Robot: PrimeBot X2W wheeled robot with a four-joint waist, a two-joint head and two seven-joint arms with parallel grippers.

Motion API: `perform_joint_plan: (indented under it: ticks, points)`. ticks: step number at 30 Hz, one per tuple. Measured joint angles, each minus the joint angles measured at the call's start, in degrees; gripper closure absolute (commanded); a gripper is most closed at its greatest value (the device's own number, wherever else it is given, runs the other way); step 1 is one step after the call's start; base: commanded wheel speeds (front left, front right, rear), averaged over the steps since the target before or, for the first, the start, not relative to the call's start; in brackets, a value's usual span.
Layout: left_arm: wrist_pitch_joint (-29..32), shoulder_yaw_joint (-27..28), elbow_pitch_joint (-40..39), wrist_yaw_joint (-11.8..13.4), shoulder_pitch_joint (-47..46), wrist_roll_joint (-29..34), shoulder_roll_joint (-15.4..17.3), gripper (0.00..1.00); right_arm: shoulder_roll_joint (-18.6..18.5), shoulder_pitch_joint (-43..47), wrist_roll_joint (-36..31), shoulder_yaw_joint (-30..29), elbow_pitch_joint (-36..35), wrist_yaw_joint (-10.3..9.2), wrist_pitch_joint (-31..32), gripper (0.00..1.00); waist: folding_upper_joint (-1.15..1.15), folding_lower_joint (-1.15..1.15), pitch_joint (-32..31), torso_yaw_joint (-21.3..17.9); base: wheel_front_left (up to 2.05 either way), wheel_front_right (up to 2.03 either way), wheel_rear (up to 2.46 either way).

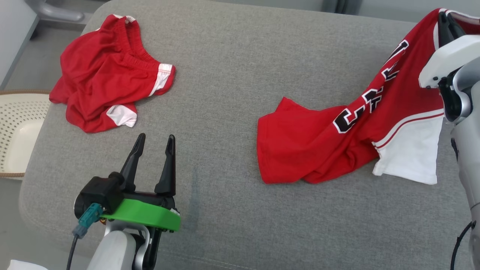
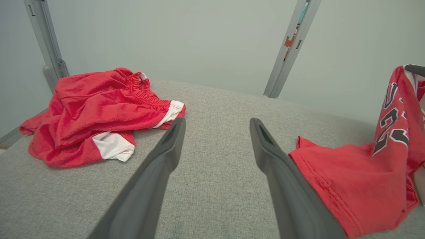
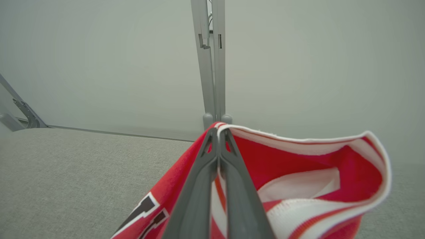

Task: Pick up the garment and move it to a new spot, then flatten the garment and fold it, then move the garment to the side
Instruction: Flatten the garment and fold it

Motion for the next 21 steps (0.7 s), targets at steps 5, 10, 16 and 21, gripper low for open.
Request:
perform_joint_plan:
  ticks: [5, 10, 16, 21]
  points:
    - [0.01, 0.42, 0.29, -0.52, -0.48, 0.62, -1.1, 0.0, 0.3, -2.88, 0.25, 2.34, 6.93, 0.0, -2.11, 0.0, 0.0, 0.0, 1.51, 1.85, 0.0, 0.0, 0.0]
    - [0.01, 2.03, 1.12, -0.65, 0.02, 0.86, -1.2, 0.0, 0.99, -2.22, 2.8, 5.56, 8.27, 0.0, -1.82, 0.0, 0.0, 0.0, 0.5, 1.39, 0.0, 0.0, 0.0]
    - [0.01, 3.92, 1.36, -0.64, 2.09, 1.04, -0.91, 0.0, 1.56, 4.93, 5.64, 9.11, 3.02, 0.01, 0.34, 0.0, 0.0, 0.0, -1.96, -1.13, 0.0, 0.0, 0.0]
    - [0.01, 4.37, 1.71, -0.59, 3.58, 1.13, -0.81, 0.0, 1.44, 15.1, 6.21, 7.66, -2.53, 0.01, 3.26, 0.0, 0.0, 0.0, -4.57, -3.9, 0.0, 0.0, 0.0]
